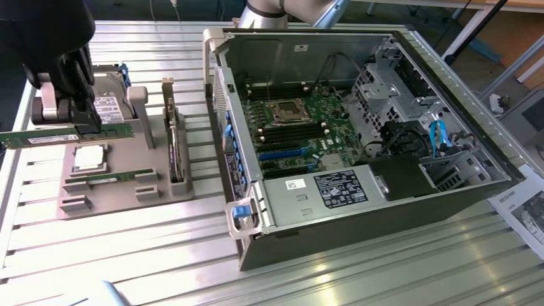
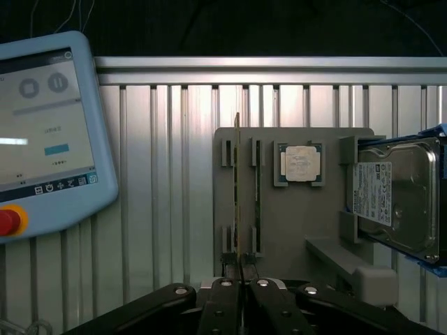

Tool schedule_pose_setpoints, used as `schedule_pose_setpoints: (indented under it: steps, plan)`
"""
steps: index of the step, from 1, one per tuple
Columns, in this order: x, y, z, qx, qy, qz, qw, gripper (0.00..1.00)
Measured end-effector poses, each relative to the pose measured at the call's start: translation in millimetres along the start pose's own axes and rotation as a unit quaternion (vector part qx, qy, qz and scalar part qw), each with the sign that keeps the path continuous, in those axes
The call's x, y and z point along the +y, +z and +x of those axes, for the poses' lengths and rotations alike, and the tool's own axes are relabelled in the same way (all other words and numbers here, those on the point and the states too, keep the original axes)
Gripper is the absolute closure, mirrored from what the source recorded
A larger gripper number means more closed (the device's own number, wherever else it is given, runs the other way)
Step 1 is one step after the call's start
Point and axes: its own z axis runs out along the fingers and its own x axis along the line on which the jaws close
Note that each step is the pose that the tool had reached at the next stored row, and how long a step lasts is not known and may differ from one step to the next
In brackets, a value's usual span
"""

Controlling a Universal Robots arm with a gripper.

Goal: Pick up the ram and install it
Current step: 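Pick up the ram and move it above insertion slot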

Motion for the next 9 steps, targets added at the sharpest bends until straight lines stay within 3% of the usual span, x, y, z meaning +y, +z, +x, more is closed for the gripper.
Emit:
schedule_pose_setpoints:
  steps: [9]
  plan:
    - [0.1,-3.7,-0.1,-0.0001,0.000,0.0000,1.0000,0.88]
